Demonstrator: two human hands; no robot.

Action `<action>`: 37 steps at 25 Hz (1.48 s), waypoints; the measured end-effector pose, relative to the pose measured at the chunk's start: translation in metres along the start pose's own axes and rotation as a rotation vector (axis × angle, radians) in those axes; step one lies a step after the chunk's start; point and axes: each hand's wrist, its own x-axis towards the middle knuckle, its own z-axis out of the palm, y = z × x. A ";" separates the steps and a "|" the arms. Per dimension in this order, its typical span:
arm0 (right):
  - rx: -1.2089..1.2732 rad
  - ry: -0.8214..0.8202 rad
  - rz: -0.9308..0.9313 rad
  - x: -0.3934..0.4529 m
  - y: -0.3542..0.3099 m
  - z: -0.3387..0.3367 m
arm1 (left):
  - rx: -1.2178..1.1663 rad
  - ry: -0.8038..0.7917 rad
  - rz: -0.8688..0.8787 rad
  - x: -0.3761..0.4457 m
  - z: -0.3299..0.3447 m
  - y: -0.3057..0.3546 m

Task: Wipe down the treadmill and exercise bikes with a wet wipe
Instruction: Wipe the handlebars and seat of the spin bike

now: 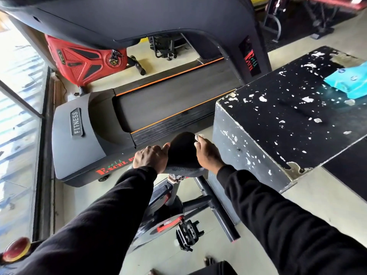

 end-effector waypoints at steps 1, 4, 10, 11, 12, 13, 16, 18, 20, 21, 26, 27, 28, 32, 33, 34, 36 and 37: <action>0.020 0.027 0.011 -0.008 0.005 0.002 | -0.001 0.002 0.002 0.001 -0.001 0.000; 0.088 0.078 0.105 -0.009 0.010 0.004 | -0.012 -0.011 0.003 -0.001 -0.002 0.001; 0.136 0.369 0.084 -0.048 0.005 0.019 | -0.027 -0.026 0.065 0.004 -0.002 -0.004; 0.129 0.391 0.147 -0.048 0.003 0.019 | -0.030 -0.034 0.085 0.004 -0.003 -0.004; 0.103 0.449 0.181 -0.050 0.000 0.021 | -0.033 -0.043 0.103 0.002 -0.004 -0.004; 0.060 0.520 0.186 -0.054 -0.001 0.023 | -0.039 -0.050 0.118 0.001 -0.005 -0.002; 0.130 0.685 0.263 -0.077 -0.004 0.041 | -0.076 -0.097 0.160 0.005 -0.005 -0.008; 0.249 0.810 0.344 -0.089 -0.008 0.055 | -0.126 -0.155 0.207 0.013 -0.003 -0.019; 0.312 0.944 0.357 -0.094 -0.028 0.074 | -0.178 -0.225 0.276 0.021 -0.001 -0.034; 0.313 0.976 0.319 -0.094 -0.041 0.088 | -0.208 -0.250 0.301 0.024 0.000 -0.041; 0.347 0.873 0.101 -0.100 -0.117 0.144 | -0.307 -0.216 0.377 0.019 0.005 -0.060; 0.289 0.857 0.038 -0.104 -0.114 0.142 | -0.334 -0.210 0.401 0.016 0.007 -0.065; 0.230 0.866 0.006 -0.107 -0.104 0.135 | -0.374 -0.207 0.414 0.013 0.007 -0.070; 0.297 0.995 0.373 -0.102 -0.066 0.102 | -0.568 -0.189 0.397 -0.003 0.008 -0.082; 0.330 0.987 0.451 -0.098 -0.074 0.107 | -0.602 -0.192 0.392 -0.008 0.006 -0.084; 0.366 0.961 0.448 -0.095 -0.092 0.118 | -0.631 -0.193 0.392 -0.010 0.005 -0.087; 0.353 0.892 0.279 -0.097 -0.131 0.151 | -0.677 -0.207 0.370 -0.012 0.004 -0.094; 0.301 0.853 0.176 -0.103 -0.144 0.165 | -0.686 -0.226 0.352 -0.011 0.005 -0.099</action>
